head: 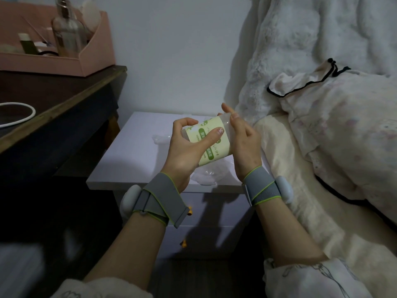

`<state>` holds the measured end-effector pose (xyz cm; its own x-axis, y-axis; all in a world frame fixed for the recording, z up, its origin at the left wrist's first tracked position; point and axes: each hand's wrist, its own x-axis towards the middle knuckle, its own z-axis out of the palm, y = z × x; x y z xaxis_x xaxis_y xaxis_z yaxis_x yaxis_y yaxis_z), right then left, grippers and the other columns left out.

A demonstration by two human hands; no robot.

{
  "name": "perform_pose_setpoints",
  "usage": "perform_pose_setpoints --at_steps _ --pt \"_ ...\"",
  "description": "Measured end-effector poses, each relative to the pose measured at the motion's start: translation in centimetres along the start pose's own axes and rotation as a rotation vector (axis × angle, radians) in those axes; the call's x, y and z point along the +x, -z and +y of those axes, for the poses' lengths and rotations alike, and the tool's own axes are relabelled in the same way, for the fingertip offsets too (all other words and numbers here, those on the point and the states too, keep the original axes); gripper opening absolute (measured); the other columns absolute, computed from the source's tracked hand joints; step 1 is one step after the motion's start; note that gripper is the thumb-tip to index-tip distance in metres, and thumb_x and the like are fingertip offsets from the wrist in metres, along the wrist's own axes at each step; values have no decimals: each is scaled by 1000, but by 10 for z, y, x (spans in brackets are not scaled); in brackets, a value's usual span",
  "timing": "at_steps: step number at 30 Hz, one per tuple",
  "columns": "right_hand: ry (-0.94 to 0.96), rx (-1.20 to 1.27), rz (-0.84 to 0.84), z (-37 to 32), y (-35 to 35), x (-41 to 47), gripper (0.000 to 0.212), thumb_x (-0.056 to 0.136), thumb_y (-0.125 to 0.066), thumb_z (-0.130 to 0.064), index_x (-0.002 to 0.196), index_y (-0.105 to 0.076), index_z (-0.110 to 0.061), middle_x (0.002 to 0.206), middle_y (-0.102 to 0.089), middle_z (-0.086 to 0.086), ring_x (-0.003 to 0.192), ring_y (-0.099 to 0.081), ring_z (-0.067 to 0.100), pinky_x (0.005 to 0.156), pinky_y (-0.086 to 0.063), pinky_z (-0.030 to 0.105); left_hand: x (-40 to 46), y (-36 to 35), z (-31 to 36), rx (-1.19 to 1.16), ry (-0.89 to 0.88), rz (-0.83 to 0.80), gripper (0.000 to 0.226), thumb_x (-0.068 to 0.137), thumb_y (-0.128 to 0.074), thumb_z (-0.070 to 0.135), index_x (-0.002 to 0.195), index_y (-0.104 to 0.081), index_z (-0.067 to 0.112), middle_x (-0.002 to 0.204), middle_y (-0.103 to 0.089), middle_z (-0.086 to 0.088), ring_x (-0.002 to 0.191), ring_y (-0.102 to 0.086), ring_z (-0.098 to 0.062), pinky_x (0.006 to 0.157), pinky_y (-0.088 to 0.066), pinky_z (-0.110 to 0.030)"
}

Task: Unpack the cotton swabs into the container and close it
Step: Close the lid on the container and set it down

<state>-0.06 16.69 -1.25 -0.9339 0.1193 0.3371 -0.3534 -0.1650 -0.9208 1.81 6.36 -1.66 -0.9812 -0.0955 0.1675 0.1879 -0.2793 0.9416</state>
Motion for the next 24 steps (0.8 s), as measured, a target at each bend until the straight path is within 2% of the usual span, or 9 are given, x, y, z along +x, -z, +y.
perform_pose_setpoints --at_steps 2,4,9,12,16,20,24 --pt "8 4 6 -1 -1 -1 32 97 -42 -20 84 -67 -34 123 -63 6 84 -60 11 72 -52 28 0 0 0 2 0 1 44 78 -72 18 111 -42 22 92 -62 6 84 -65 -11 61 -59 -24" --pt "16 4 15 -1 -1 0 31 97 -42 -19 85 -67 -33 124 -63 1 82 -60 8 71 -51 27 -1 0 1 4 -4 -1 44 78 -71 18 111 -42 22 92 -62 7 82 -65 -10 60 -58 -23" --pt "20 -7 21 1 1 1 30 96 -43 -18 83 -68 -24 107 -64 -20 81 -61 5 69 -51 26 -1 0 1 8 3 4 45 78 -72 18 112 -42 21 93 -62 5 84 -65 -12 63 -59 -25" --pt "24 -22 23 2 2 2 31 96 -43 -18 82 -69 -25 109 -64 -18 86 -61 9 74 -51 30 -1 -1 1 12 6 1 45 77 -72 18 112 -42 22 93 -62 5 84 -66 -12 64 -60 -26" --pt "16 -22 14 1 3 2 31 96 -43 -19 85 -68 -32 114 -66 -5 84 -61 9 76 -52 33 -1 0 2 24 1 -7 44 78 -71 18 111 -42 22 90 -62 7 78 -65 -8 59 -58 -22" --pt "9 -16 9 0 3 2 30 97 -42 -20 87 -68 -34 115 -66 -1 83 -61 10 75 -53 33 -1 0 2 31 -2 -4 45 78 -72 19 111 -42 23 91 -62 7 81 -65 -9 60 -59 -23" --pt "-16 -4 5 0 3 2 29 97 -42 -22 91 -67 -34 98 -68 0 78 -61 12 67 -53 28 -1 0 2 47 -14 -6 45 77 -72 19 110 -42 23 90 -61 8 79 -65 -8 62 -59 -23"
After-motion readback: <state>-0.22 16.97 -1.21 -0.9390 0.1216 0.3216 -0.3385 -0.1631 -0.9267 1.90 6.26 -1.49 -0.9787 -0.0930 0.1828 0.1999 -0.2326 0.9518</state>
